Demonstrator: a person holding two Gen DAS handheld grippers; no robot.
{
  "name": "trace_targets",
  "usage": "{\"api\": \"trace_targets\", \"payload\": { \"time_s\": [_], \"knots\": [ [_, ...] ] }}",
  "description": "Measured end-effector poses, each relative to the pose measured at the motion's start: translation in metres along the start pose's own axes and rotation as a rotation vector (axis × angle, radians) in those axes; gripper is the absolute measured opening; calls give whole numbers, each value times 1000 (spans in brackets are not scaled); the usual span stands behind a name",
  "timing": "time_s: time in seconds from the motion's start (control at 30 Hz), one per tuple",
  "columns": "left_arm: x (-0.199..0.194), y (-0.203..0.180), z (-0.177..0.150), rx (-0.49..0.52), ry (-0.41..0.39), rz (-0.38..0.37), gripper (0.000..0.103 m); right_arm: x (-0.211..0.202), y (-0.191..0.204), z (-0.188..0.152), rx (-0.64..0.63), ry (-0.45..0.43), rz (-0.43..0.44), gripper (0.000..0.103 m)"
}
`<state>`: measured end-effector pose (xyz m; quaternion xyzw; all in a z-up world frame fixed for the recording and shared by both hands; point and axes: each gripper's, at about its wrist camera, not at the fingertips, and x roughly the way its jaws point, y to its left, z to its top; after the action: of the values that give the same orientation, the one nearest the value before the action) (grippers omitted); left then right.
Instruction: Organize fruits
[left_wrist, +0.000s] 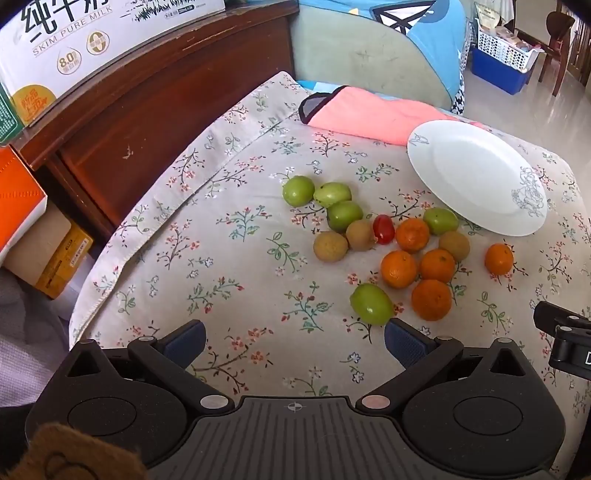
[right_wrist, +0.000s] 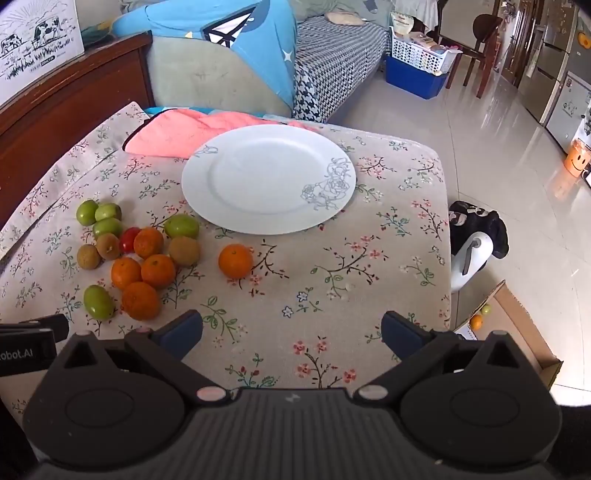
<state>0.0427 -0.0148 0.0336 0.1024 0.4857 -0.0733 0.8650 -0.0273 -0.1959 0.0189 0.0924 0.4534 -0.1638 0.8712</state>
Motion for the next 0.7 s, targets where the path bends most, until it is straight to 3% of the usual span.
{"api": "trace_targets", "payload": {
  "time_s": [0.4,0.7],
  "knots": [
    [19,-4,3,0,44,10,103,20,16,7,-12,43,4,102],
    [23,-7,-1,-4,65,-3,103,22,26,0,-49,4,6,102]
  ]
}}
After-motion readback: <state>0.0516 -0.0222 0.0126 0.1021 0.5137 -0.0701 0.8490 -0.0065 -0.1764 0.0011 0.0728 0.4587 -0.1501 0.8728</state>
